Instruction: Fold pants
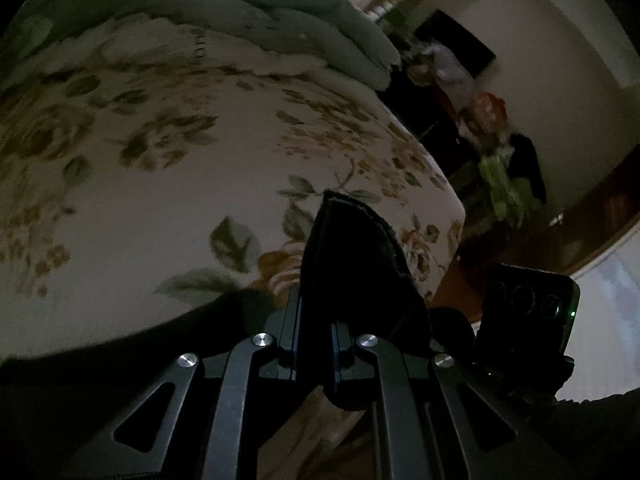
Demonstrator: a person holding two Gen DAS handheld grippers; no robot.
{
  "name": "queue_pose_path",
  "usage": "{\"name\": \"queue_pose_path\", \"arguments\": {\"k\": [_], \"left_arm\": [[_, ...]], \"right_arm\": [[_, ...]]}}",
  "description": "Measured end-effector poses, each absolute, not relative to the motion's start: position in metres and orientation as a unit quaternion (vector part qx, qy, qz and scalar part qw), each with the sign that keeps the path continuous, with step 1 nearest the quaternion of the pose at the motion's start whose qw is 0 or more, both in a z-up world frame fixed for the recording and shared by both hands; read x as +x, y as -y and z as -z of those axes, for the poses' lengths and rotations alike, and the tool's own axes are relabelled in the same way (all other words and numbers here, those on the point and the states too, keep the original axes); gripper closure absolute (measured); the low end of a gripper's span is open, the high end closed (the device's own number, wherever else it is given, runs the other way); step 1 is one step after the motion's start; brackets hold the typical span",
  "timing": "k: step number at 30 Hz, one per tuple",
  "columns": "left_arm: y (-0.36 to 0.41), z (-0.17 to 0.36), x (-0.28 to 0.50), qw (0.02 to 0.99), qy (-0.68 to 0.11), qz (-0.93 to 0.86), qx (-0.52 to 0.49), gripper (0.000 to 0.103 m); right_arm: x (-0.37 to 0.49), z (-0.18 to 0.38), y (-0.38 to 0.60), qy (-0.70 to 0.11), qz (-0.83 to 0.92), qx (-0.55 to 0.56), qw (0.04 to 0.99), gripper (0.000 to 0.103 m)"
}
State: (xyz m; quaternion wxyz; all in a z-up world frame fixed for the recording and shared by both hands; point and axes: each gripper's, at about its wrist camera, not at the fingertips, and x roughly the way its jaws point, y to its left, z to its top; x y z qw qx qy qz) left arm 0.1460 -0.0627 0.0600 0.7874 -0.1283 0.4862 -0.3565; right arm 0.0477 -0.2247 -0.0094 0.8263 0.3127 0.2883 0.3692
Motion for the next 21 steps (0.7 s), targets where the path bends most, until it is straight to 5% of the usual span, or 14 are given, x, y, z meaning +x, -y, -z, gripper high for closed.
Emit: {"name": "queue_pose_path", "arguments": {"k": [21], "left_arm": [[-0.032, 0.025, 0.126, 0.783, -0.517, 0.26, -0.227, 0.092]], "right_arm": [[0.077, 0.054, 0.144, -0.388, -0.402, 0.234, 0.795, 0.089]]}}
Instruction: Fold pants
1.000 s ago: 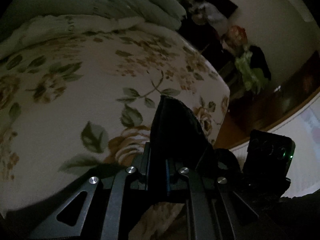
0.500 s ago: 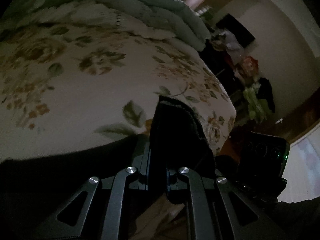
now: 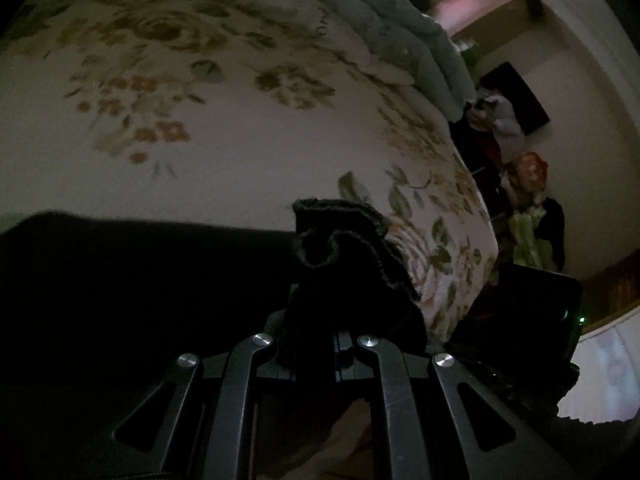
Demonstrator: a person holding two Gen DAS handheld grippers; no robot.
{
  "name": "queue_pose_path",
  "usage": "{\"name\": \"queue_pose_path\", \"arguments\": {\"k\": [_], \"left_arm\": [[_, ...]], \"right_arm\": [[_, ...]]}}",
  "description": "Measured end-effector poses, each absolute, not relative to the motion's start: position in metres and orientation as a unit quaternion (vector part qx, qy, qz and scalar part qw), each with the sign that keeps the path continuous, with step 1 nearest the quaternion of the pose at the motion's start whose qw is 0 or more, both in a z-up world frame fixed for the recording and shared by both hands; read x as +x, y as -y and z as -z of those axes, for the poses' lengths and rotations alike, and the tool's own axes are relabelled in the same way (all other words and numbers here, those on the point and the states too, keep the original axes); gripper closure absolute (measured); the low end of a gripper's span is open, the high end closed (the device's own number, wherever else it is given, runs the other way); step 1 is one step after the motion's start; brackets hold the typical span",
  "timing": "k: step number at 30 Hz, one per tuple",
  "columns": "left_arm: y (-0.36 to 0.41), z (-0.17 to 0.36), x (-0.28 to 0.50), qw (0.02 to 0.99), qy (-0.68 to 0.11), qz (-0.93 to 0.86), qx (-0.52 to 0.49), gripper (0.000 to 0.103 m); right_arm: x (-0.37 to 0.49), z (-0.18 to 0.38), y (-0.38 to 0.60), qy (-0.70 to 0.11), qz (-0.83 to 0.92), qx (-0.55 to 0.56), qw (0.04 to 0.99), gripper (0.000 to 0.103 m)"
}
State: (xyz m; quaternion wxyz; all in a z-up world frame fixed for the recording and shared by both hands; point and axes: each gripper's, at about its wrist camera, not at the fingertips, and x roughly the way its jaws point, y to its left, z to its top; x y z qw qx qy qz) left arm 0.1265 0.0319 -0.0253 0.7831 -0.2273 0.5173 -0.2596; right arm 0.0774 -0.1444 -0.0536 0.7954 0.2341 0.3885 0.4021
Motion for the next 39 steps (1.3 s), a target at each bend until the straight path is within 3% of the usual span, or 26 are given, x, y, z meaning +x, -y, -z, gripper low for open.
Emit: {"name": "queue_pose_path", "arguments": {"k": [12, 18, 20, 24, 37, 39], "left_arm": [[-0.063, 0.032, 0.107, 0.793, -0.514, 0.208, -0.251, 0.09], [-0.096, 0.031, 0.085, 0.798, -0.503, 0.165, -0.289, 0.083], [-0.107, 0.03, 0.076, 0.8, -0.497, 0.15, -0.301, 0.083], [-0.132, 0.026, 0.055, 0.803, -0.482, 0.118, -0.33, 0.07], [-0.182, 0.011, 0.008, 0.815, -0.444, 0.06, -0.367, 0.064], [-0.19, 0.01, 0.002, 0.817, -0.441, 0.047, -0.369, 0.059]], "right_arm": [[0.078, 0.058, 0.127, -0.412, -0.402, 0.2, 0.793, 0.085], [0.073, 0.054, 0.111, -0.414, -0.42, 0.183, 0.787, 0.061], [0.07, 0.052, 0.103, -0.416, -0.432, 0.175, 0.781, 0.06], [0.065, 0.046, 0.089, -0.416, -0.446, 0.162, 0.776, 0.06], [0.065, 0.018, 0.06, -0.402, -0.474, 0.139, 0.771, 0.06], [0.068, 0.013, 0.054, -0.399, -0.477, 0.132, 0.772, 0.06]]}}
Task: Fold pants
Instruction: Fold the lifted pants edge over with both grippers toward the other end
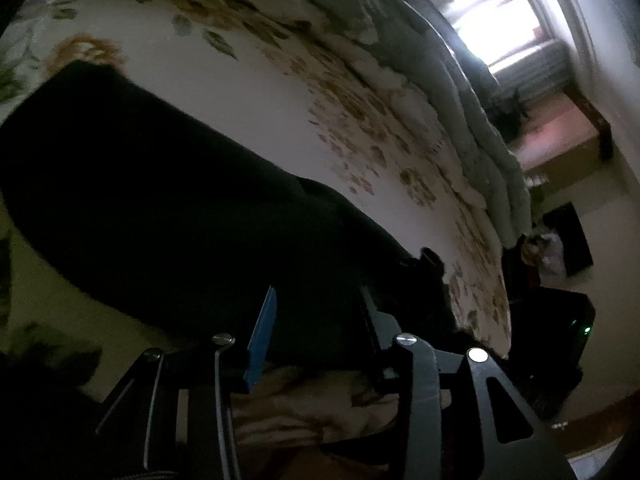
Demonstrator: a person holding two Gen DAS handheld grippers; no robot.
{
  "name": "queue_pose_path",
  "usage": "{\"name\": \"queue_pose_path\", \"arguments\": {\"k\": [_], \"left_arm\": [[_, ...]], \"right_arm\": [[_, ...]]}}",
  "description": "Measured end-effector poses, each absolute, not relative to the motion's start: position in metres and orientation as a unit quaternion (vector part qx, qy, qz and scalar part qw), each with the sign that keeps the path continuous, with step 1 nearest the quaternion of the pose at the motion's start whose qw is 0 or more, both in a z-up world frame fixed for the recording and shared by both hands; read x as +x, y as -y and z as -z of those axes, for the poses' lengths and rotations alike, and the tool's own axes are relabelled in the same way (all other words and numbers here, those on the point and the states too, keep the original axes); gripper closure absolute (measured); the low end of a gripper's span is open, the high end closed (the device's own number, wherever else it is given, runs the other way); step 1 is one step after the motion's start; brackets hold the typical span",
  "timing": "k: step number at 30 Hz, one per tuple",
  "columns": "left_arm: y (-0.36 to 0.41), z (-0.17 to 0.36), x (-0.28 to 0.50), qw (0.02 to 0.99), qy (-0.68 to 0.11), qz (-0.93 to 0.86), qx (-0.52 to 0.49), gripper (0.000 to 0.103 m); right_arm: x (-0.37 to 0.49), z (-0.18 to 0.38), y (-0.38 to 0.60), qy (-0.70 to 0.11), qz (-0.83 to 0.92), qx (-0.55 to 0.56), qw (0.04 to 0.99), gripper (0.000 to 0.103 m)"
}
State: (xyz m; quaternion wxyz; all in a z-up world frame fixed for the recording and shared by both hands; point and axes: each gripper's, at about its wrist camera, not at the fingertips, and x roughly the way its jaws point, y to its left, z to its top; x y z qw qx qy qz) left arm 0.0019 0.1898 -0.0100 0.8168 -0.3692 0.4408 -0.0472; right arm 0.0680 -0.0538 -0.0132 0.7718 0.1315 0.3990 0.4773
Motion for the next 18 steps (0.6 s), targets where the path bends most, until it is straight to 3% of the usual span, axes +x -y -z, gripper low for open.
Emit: {"name": "queue_pose_path", "arguments": {"k": [2, 10, 14, 18], "left_arm": [[-0.198, 0.009, -0.005, 0.818, -0.434, 0.027, -0.376, 0.053], [-0.24, 0.012, -0.04, 0.812, -0.408, -0.035, -0.415, 0.053], [-0.26, 0.018, -0.052, 0.804, -0.398, -0.064, -0.437, 0.053], [-0.278, 0.027, -0.059, 0.794, -0.396, -0.089, -0.452, 0.053]], "right_arm": [[0.071, 0.009, 0.048, -0.397, -0.48, 0.125, 0.772, 0.06], [0.091, -0.007, 0.005, -0.396, -0.494, 0.084, 0.77, 0.059], [0.096, -0.013, -0.018, -0.394, -0.499, 0.058, 0.769, 0.046], [0.102, -0.017, -0.043, -0.393, -0.507, 0.029, 0.767, 0.046]]}}
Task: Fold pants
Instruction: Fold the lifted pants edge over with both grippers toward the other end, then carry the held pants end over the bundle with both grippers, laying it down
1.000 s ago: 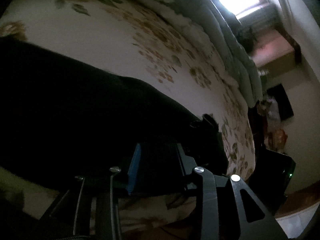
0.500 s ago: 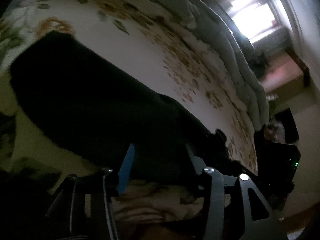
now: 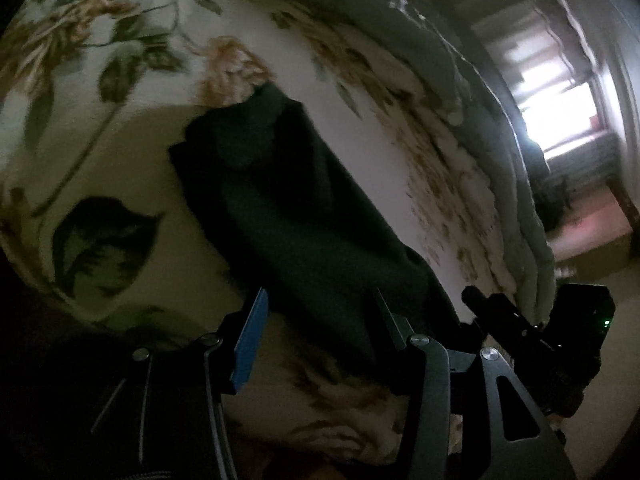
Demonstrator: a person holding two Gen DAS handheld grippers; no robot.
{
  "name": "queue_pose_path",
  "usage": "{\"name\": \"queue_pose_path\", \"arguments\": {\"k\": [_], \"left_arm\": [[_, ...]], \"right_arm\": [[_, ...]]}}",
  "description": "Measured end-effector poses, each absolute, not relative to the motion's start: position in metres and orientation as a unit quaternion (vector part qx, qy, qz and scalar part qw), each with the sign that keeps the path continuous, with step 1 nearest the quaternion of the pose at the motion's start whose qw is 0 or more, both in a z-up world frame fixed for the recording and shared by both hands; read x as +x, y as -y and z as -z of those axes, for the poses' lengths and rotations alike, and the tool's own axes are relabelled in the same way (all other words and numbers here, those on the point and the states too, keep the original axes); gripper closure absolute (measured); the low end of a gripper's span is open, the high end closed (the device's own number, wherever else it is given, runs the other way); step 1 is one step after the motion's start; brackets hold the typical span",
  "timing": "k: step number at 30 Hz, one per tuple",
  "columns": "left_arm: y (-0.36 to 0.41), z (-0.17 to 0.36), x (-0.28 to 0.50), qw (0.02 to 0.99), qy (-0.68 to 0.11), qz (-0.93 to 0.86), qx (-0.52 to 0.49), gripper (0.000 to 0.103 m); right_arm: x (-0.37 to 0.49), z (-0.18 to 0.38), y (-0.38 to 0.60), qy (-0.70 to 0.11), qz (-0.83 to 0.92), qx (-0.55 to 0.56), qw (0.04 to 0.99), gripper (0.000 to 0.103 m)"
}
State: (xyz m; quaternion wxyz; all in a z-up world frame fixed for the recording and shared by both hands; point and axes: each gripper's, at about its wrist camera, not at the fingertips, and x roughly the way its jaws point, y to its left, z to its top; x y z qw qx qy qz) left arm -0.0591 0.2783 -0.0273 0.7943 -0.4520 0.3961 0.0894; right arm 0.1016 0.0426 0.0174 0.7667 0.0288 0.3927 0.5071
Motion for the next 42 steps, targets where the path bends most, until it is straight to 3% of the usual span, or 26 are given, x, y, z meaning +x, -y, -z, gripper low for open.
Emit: {"name": "queue_pose_path", "arguments": {"k": [26, 31, 33, 35, 37, 42], "left_arm": [[-0.336, 0.073, -0.044, 0.754, -0.403, -0.15, -0.497, 0.052], [-0.337, 0.073, -0.039, 0.761, -0.398, -0.163, -0.486, 0.056], [-0.337, 0.073, -0.034, 0.764, -0.399, -0.172, -0.477, 0.067], [-0.339, 0.073, -0.032, 0.766, -0.4, -0.175, -0.471, 0.073], [-0.341, 0.073, -0.029, 0.768, -0.396, -0.17, -0.475, 0.083], [-0.331, 0.052, -0.025, 0.786, -0.386, -0.158, -0.457, 0.088]], "right_arm": [[0.158, 0.002, -0.224, -0.427, -0.547, -0.174, 0.698, 0.046], [0.159, 0.017, -0.254, -0.433, -0.553, -0.217, 0.678, 0.046], [0.158, 0.023, -0.261, -0.434, -0.556, -0.228, 0.671, 0.052], [0.157, 0.023, -0.262, -0.436, -0.559, -0.229, 0.667, 0.067], [0.154, 0.02, -0.258, -0.43, -0.561, -0.227, 0.67, 0.074], [0.151, 0.002, -0.236, -0.416, -0.573, -0.195, 0.679, 0.082]]}}
